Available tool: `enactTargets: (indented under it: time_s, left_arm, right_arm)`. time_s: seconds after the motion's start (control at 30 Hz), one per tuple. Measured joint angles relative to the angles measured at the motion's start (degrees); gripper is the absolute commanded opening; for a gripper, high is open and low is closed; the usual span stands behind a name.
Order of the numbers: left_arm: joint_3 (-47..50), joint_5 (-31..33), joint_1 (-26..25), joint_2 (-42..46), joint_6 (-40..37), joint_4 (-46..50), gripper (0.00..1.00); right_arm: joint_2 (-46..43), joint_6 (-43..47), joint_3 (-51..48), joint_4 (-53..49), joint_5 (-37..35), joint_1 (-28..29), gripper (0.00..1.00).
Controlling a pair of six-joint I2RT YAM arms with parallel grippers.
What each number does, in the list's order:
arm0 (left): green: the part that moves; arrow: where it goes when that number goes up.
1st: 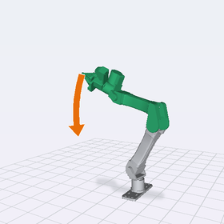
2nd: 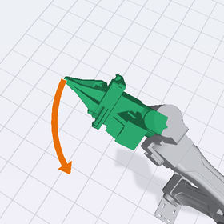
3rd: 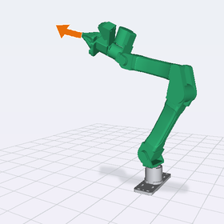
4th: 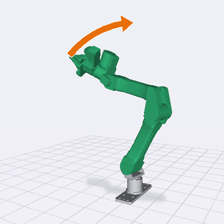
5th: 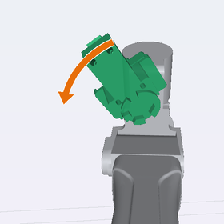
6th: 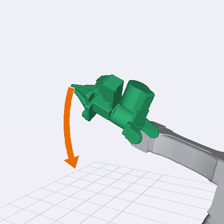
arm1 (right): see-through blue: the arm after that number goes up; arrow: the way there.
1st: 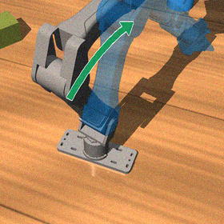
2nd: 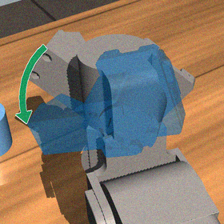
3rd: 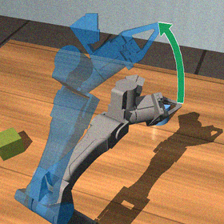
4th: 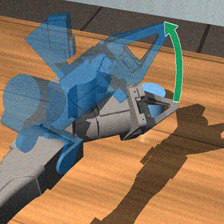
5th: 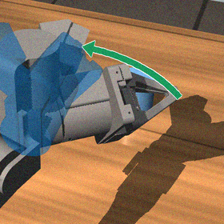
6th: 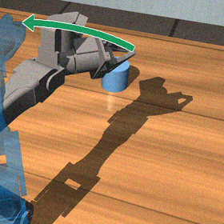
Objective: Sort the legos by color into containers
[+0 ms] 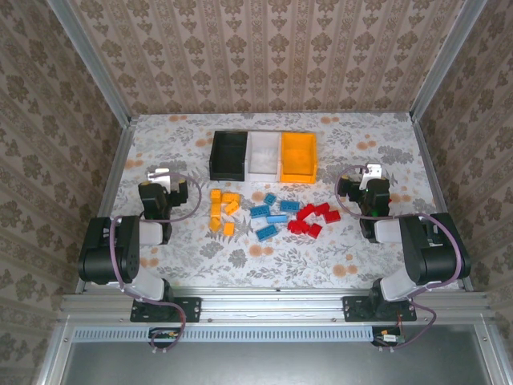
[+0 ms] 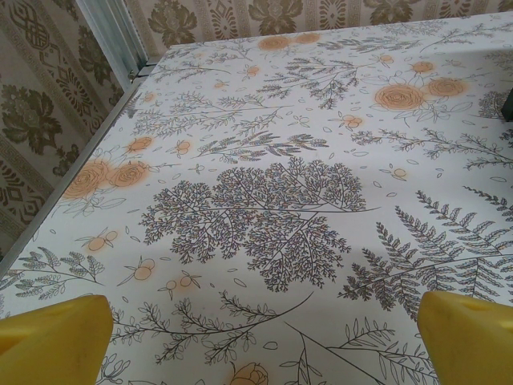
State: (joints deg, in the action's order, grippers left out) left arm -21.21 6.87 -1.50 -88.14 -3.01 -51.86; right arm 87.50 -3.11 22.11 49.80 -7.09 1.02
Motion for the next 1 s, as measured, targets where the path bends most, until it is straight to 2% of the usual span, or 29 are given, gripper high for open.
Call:
enactTargets:
  time_s: [0.17,0.4,0.7,0.8,1.0]
  left_arm:
    - [0.0,0.0,0.0,1.6,0.0,3.0,1.0]
    - [-0.9,0.5,0.0,8.2,0.4,8.3,1.0]
    - [-7.1,3.1,0.0,18.1,5.0,22.8,1.0]
    - [-9.9,3.7,-0.2,22.0,8.8,29.1,1.0]
    - [-17.4,2.4,-1.3,29.1,15.5,44.5,1.0]
  right_arm:
    - [-1.5,0.1,0.6,-3.4,0.0,0.0,1.0]
    - [-5.3,0.1,1.5,-6.9,0.0,0.0,1.0]
    - [-15.0,-2.0,3.7,-16.2,-1.7,0.0,1.0]
    - [-18.5,-5.7,8.1,-23.9,-2.8,-0.2,1.0]
    - [-19.3,-13.7,25.4,-45.4,-1.8,-1.5,1.0]
